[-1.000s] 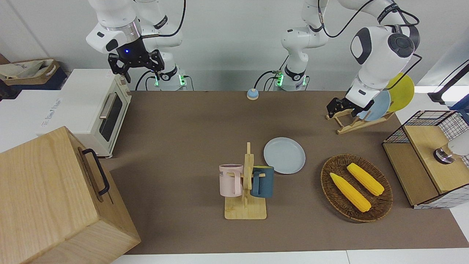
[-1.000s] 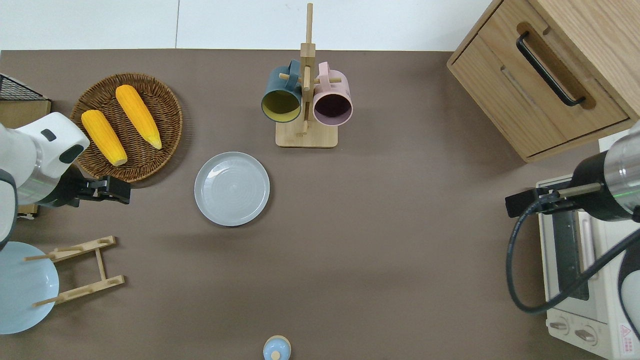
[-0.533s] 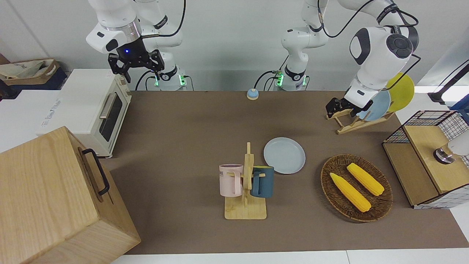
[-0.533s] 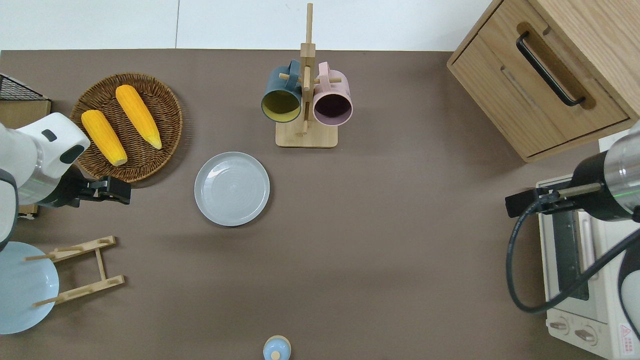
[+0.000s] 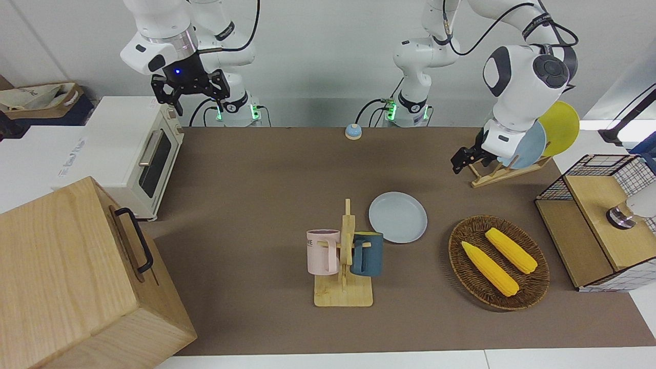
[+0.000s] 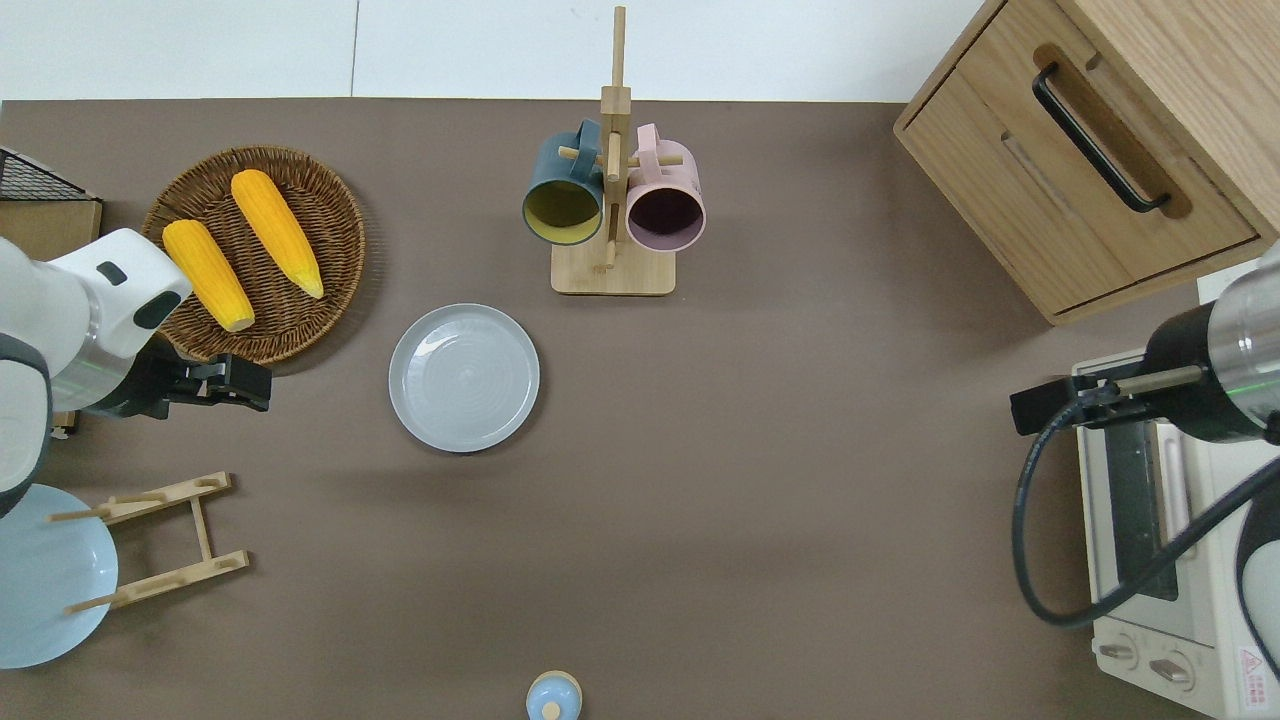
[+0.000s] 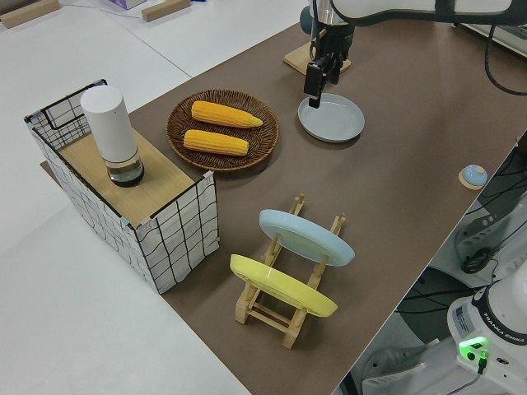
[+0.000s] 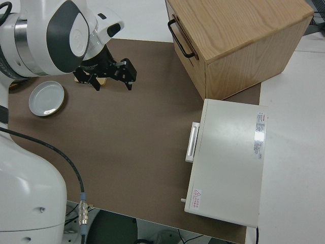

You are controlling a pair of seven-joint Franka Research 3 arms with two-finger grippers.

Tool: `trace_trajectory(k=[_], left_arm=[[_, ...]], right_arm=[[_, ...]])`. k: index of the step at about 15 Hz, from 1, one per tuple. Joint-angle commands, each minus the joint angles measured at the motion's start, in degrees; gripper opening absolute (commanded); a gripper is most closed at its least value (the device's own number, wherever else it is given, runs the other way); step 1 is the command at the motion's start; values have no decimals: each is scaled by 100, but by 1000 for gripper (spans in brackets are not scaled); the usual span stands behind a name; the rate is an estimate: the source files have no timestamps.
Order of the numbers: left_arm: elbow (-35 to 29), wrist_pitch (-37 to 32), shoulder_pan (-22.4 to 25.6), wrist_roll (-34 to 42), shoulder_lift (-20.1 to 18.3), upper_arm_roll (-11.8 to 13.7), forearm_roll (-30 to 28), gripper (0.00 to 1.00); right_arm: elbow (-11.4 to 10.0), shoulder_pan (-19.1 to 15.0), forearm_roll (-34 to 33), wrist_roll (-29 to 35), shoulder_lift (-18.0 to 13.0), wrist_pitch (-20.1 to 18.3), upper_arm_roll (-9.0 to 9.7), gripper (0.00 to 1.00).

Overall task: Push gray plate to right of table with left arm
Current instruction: 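Move the left gripper toward the gray plate's edge nearest the basket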

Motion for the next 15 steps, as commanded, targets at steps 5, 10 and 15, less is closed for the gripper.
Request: trace_trajectory(k=[5,10,15], left_arm=[[-347,640,-83,-704,140,32,-469,985],[-822,1370,-294,-968,132,23,-434,985],[-1042,1766,-443,-1135,333,23,-390,985]], right_arm=[[46,-115,59,14,-17,-83,77,983],[46,-115,59,14,-17,-83,77,983],[46,-115,59,14,-17,-83,77,983]])
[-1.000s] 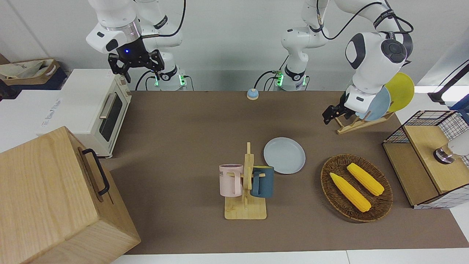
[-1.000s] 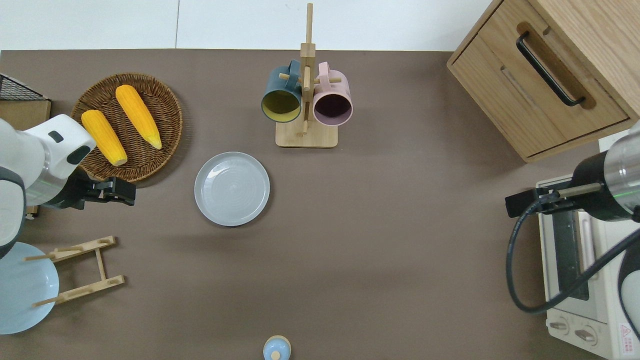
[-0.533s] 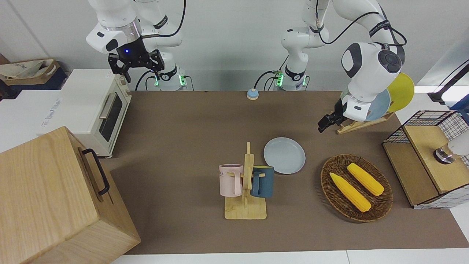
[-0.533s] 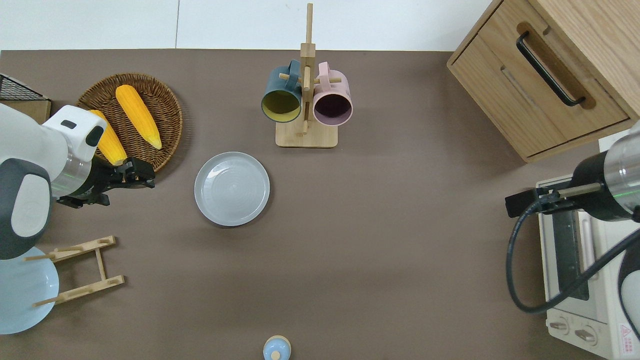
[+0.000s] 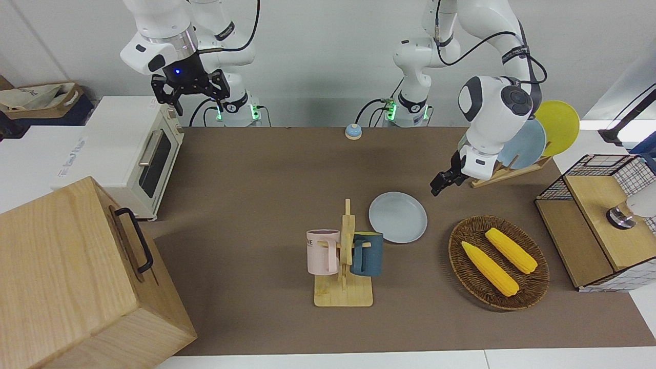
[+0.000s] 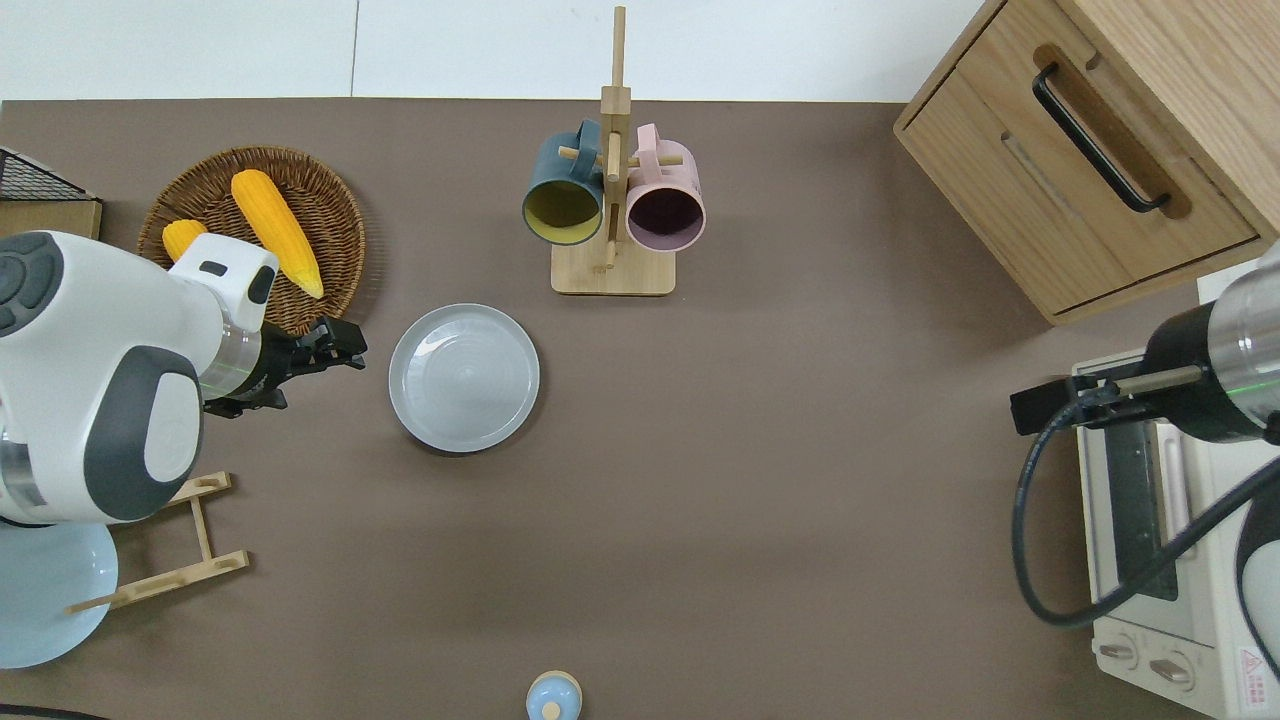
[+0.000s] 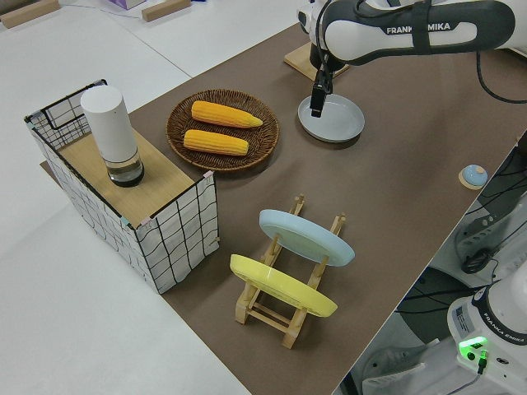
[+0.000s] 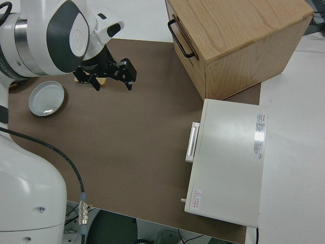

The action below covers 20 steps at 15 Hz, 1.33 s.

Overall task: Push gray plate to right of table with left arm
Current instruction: 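Move the left gripper toward the gray plate's edge nearest the basket, then lower the left gripper against the gray plate's rim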

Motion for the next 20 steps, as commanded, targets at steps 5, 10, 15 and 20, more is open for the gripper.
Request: trace_trajectory(k=[5,10,15,20], left_arm=[[-610,740,-284,-155,87,57,17,987],[-1137,1390,-389,-234,79,57,105,987],[-1349,1804,-582,-769,227,57,456,987],[-1358,1866,-714,-858,368,57,545,985]], right_arm=[[46,-115,59,14,-17,-83,86,983],[46,-115,59,5,-17,-83,86,983],[46,-115,59,5,-17,-83,86,983],[46,-115,59,5,-17,-83,77,983]])
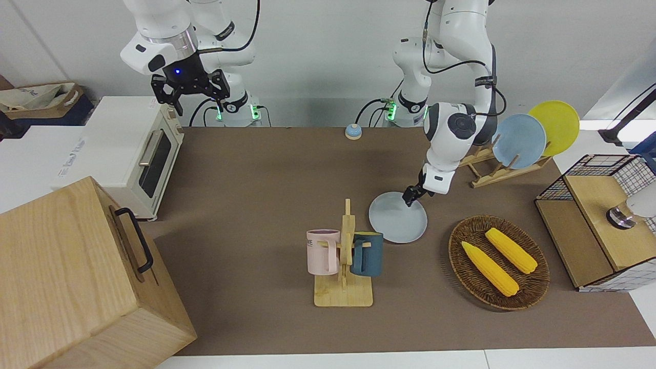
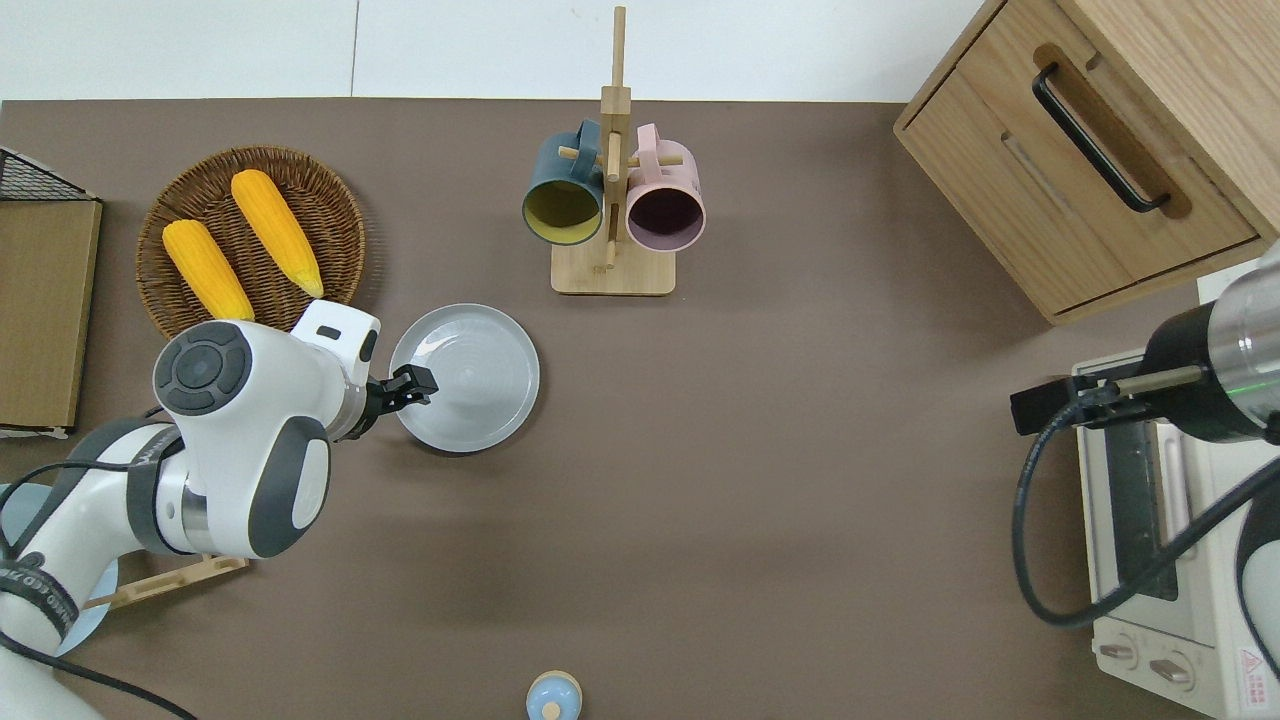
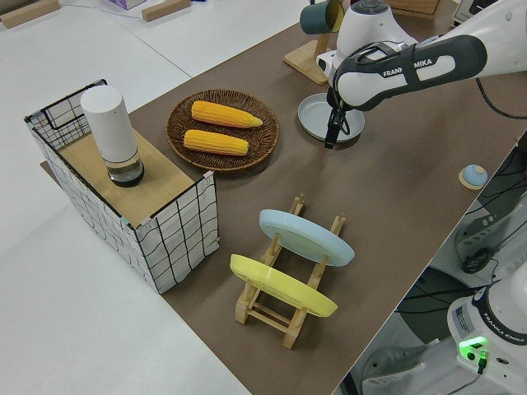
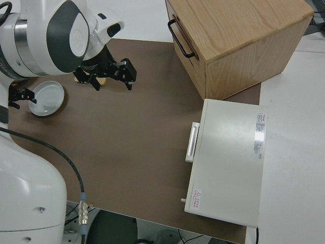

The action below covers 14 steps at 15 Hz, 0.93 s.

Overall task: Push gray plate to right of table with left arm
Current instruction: 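Lower the left gripper against the gray plate's rim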

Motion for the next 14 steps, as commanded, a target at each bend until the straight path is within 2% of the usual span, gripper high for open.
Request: trace_trajectory(k=[1,6,8,10,11,14], left_arm=[[-95,185,-91,-150,22,65,150,983],[-104,193,-99,-158,48,65,150,941],[-122,193,-99,-158,92,65,150,870],[-122,193,-99,-158,109,65,150,739],[-122,193,-99,-158,110,65,150,637],[-122,185,-108,-193,118,57,150,110]], right_arm=[[45,-115,59,5,-17,-83,86,983],[45,-115,59,5,-17,-83,86,983],[45,-115,59,5,-17,-83,77,983],[45,-115,59,14,-17,-83,77,983],[45,-115,59,14,-17,-83,86,983],[45,-115,59,5,-17,-83,86,983]])
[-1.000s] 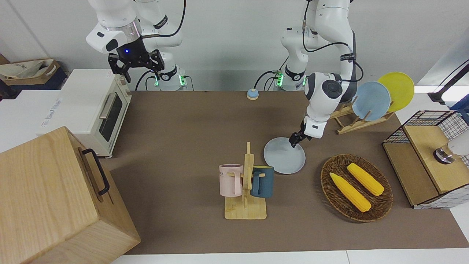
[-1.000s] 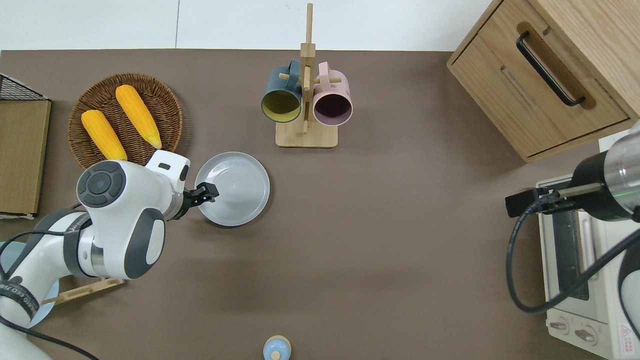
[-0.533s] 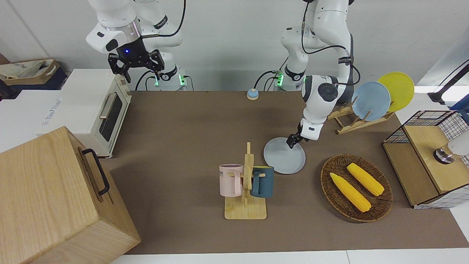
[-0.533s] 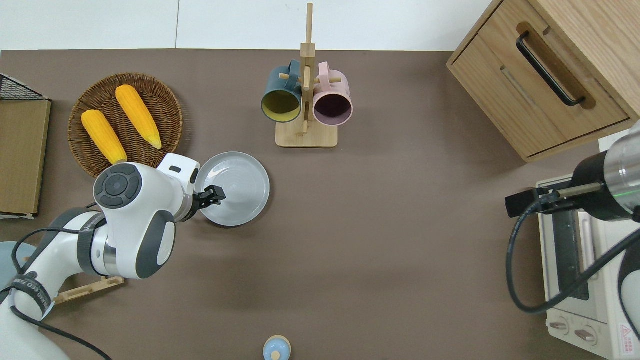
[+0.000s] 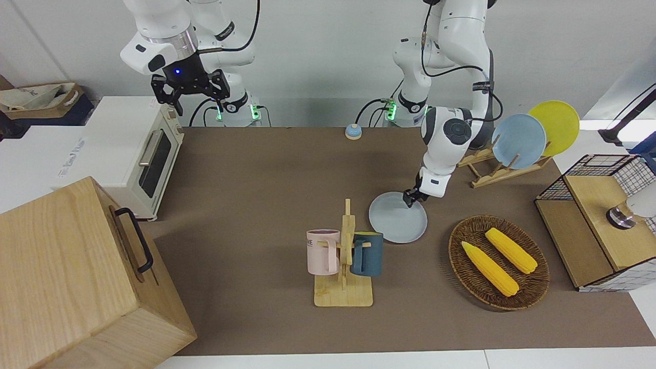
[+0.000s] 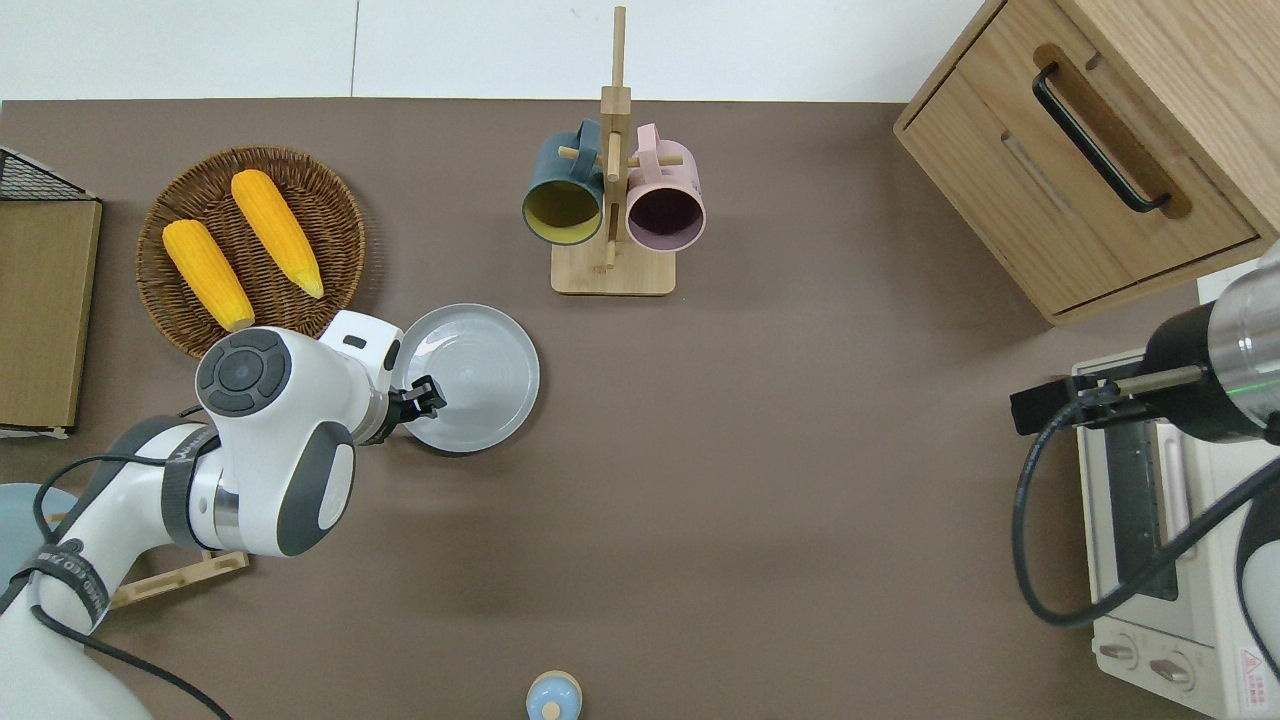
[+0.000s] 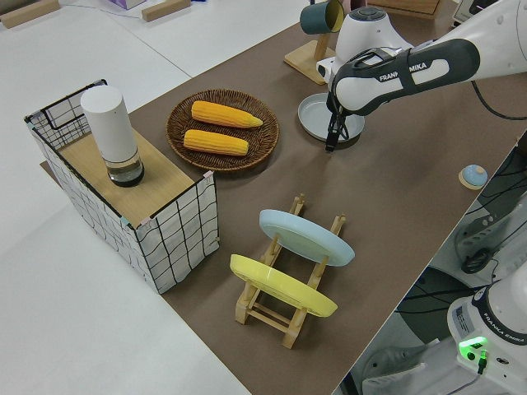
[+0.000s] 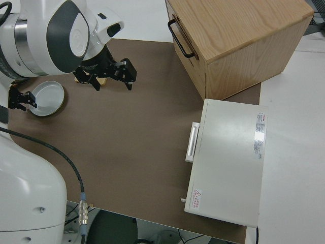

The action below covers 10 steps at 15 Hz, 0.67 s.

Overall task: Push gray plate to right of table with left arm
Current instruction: 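Lower the left gripper against the gray plate's rim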

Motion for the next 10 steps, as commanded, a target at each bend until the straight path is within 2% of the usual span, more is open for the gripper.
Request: trace_trajectory(k=[1,10], left_arm=[[-90,133,-84,-184,-8,53,111,1],[-90,142,-93,-202,80,53,111,0]], right_arm=[[46,-115,59,14,-17,-83,77,983],[46,-115,59,5,-17,-83,86,983]])
